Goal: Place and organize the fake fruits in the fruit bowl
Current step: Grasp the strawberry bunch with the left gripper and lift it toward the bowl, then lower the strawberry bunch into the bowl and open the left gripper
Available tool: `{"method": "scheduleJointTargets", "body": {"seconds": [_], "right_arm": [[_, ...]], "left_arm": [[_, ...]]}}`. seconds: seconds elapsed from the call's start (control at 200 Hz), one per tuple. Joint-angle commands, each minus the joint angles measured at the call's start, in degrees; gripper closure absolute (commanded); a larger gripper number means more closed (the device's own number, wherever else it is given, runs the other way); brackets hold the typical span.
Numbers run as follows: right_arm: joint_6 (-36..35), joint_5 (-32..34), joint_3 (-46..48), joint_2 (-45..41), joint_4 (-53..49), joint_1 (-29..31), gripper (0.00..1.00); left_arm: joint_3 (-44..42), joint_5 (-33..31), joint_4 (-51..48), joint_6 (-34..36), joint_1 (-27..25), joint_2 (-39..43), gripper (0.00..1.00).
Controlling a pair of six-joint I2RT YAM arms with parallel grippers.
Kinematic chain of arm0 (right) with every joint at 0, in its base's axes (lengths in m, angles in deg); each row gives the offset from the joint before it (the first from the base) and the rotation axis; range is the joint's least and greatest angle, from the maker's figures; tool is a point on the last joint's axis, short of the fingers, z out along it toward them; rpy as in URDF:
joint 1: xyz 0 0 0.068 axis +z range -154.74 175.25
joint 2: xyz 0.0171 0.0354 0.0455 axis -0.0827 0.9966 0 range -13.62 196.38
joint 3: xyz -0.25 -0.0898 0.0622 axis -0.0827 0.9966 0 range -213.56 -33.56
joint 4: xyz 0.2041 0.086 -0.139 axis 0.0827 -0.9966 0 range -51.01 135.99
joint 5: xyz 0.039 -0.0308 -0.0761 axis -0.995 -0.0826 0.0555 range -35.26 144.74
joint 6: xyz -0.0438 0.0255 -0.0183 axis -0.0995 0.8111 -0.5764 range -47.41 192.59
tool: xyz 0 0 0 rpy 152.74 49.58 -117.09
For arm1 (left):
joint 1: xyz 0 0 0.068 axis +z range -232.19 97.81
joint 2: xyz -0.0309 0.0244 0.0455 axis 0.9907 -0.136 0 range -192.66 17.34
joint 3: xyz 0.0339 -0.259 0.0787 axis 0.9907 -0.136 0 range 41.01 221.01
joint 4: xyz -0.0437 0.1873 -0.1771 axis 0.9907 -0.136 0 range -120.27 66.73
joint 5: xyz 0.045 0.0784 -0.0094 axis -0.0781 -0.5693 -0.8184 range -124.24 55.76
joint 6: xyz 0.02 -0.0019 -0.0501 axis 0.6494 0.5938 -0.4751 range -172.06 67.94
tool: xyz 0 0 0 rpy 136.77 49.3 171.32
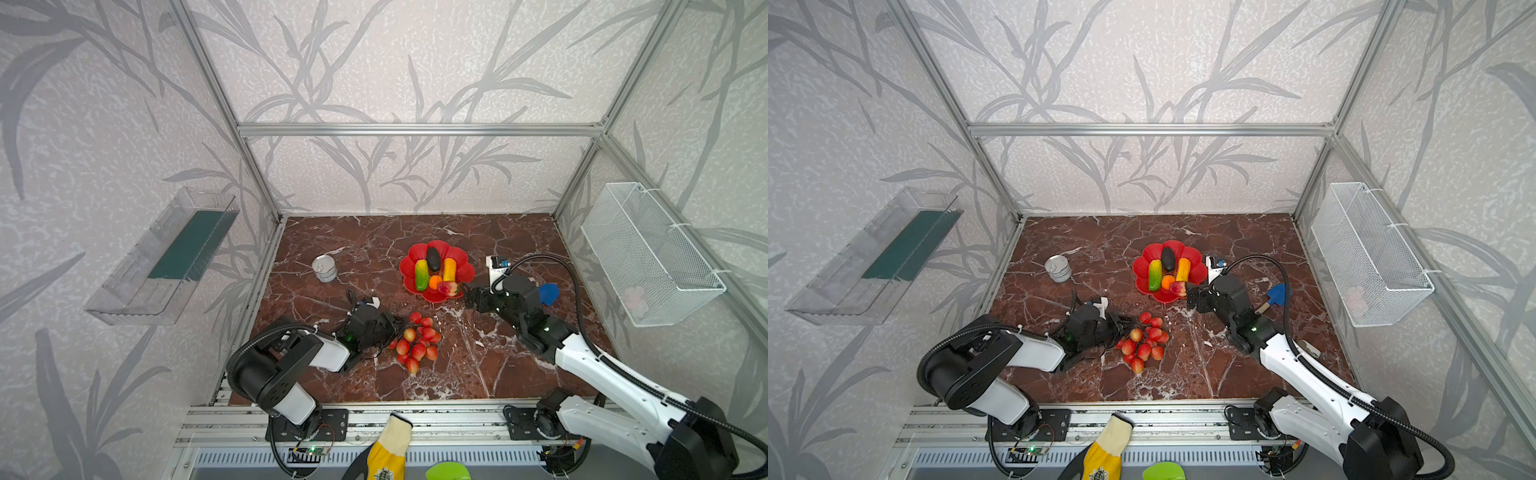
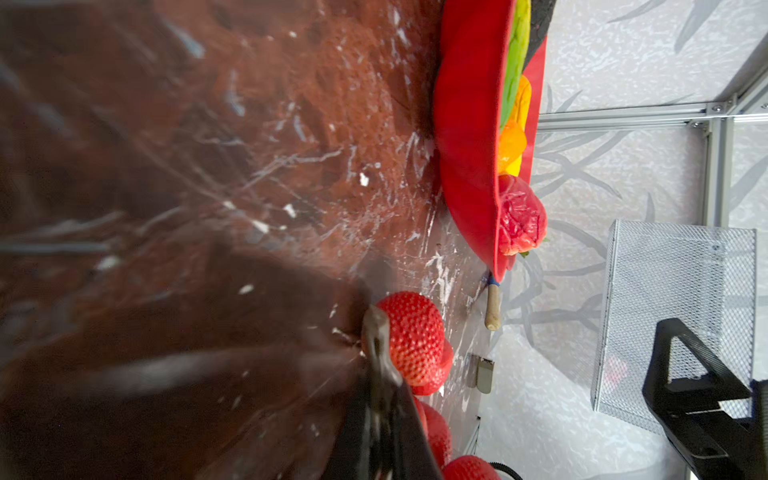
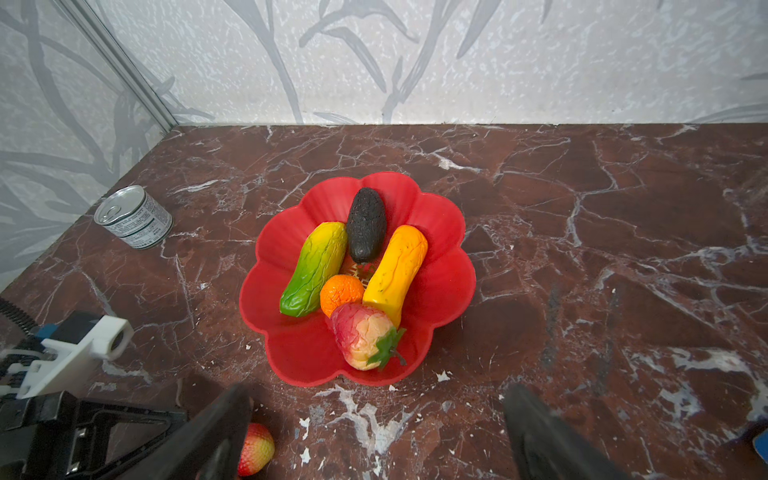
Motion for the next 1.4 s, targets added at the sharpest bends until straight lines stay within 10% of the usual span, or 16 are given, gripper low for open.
{"method": "scheduleJointTargets", "body": {"seconds": [0.0, 0.75, 1.395], "right_arm": [[0.29, 1.24, 0.80, -1.16, -0.87, -0.12, 0.04], [-0.18, 2.74, 1.01, -1.76, -2.18, -0.14, 0.00], [-2.30, 5.20, 3.67, -13.99, -12.57, -0.84, 0.01]], "left_arm": [[2.40, 3.09, 6.75, -0.98, -0.18, -1.01, 1.00], [27.53, -1.48, -46.81, 33.40, -3.11, 16.53, 1.00], [65.67, 2.36, -56.70, 53.72, 2.53, -16.11, 1.00]]}}
